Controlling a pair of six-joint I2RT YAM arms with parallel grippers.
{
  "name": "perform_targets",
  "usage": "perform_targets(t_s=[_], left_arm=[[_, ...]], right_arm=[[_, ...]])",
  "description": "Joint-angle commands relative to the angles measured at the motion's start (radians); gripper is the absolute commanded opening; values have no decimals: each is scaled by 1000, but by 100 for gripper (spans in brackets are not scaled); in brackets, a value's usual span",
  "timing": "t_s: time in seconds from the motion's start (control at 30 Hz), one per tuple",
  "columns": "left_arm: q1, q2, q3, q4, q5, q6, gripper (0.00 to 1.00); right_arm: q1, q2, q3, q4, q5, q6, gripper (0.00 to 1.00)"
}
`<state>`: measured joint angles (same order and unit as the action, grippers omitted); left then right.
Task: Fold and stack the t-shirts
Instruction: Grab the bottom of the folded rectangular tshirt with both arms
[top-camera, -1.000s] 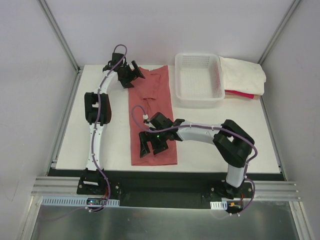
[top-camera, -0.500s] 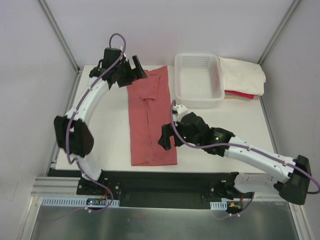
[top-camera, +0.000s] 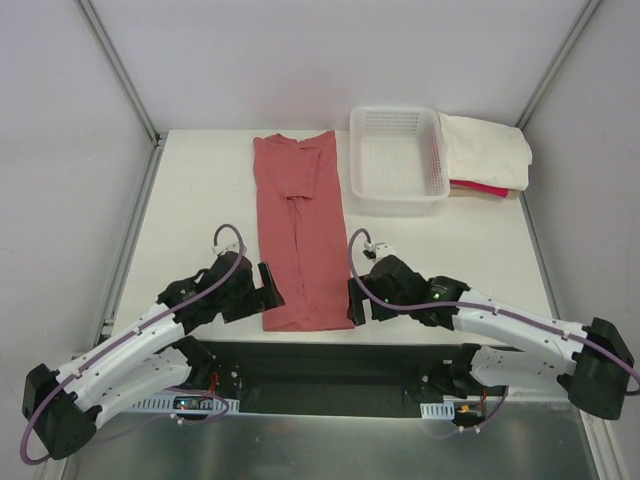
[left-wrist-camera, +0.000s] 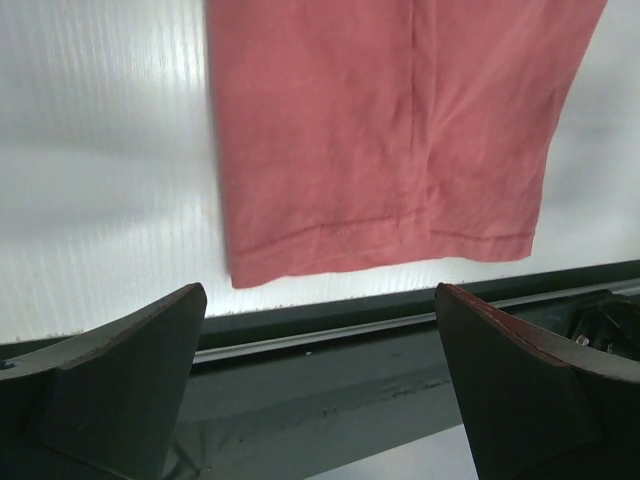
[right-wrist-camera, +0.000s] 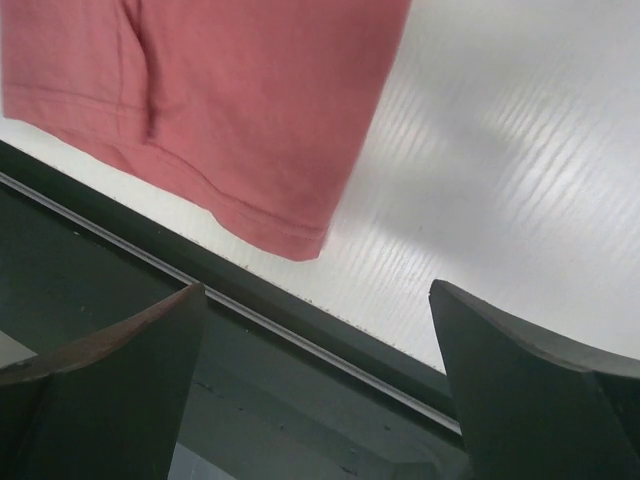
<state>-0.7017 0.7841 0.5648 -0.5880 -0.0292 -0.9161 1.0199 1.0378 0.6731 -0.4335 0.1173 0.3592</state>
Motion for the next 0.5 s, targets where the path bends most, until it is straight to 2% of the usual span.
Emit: perform_targets(t_s=[0.0, 0.03, 0.13, 0.33, 0.47], left_arm=[[-28, -37, -52, -35, 0, -122, 99], [-30, -29, -77, -35, 14, -136, 99], [-35, 16, -101, -30, 26, -152, 95], [-39, 86, -135, 0, 25, -161, 75], [-39, 136, -172, 86, 58, -167, 68]], right_arm=[[0, 126, 22, 61, -108, 90, 98], [0, 146, 22, 94, -108, 96, 99], [0, 229, 37, 125, -159, 115, 92], [0, 333, 75, 145, -140, 121, 83], [0, 363, 85, 147, -123, 141, 76]])
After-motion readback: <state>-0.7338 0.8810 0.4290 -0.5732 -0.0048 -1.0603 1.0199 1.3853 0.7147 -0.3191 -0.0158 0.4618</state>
